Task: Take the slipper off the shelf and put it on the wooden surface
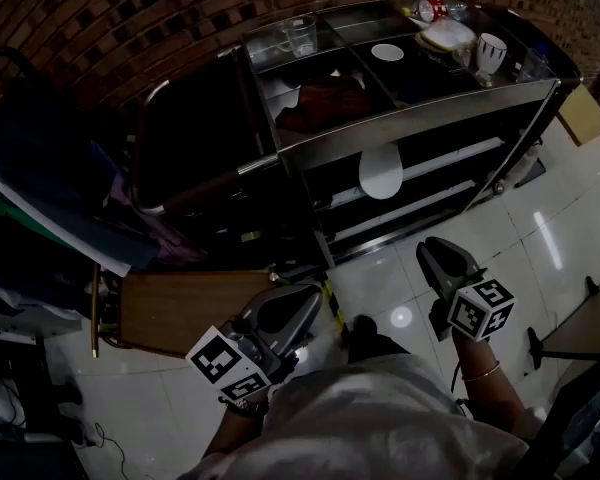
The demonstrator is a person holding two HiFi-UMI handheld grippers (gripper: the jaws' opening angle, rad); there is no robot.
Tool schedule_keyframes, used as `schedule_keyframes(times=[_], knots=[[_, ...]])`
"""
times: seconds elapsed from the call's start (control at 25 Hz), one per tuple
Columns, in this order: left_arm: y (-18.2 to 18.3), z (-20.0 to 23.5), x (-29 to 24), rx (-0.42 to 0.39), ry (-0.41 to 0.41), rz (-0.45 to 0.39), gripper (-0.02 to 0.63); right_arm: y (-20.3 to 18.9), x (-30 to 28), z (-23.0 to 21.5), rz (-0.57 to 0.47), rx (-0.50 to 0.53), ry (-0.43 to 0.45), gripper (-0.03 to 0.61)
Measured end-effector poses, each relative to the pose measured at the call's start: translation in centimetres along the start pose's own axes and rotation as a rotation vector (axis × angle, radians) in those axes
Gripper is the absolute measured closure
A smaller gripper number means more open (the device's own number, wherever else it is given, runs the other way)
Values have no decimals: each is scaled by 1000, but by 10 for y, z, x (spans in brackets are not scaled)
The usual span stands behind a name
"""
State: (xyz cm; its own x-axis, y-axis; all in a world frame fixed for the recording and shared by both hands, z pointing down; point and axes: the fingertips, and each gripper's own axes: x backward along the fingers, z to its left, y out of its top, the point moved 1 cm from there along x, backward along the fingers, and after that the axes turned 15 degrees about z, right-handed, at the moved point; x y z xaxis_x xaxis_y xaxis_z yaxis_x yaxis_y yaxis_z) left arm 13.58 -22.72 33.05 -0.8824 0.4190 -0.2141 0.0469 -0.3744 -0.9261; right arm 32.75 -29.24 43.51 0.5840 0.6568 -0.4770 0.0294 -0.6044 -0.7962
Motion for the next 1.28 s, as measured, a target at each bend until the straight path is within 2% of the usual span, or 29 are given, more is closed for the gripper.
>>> schedule_keyframes(times=[0.24, 0.4, 0.68, 0.84, 0.92, 1.0, 1.28], knots=[[19, 19, -37, 12, 57, -7, 614, 7, -65, -64, 82, -22, 52, 456], [21, 36, -43, 35, 133, 16, 614, 5, -112, -104, 131, -90, 74, 422], [19, 71, -32, 79, 261, 27, 614, -9, -176, -151, 229, -114, -14, 380], [16, 84, -34, 89, 300, 31, 614, -13, -199, -163, 235, -201, 20, 382], [15, 87, -37, 95, 314, 37, 614, -13, -208, -164, 237, -230, 46, 388], [15, 89, -39, 104, 322, 47, 614, -9, -212, -164, 229, -246, 66, 439], [13, 98, -43, 131, 336, 55, 614, 12, -199, -157, 174, -291, 123, 543]])
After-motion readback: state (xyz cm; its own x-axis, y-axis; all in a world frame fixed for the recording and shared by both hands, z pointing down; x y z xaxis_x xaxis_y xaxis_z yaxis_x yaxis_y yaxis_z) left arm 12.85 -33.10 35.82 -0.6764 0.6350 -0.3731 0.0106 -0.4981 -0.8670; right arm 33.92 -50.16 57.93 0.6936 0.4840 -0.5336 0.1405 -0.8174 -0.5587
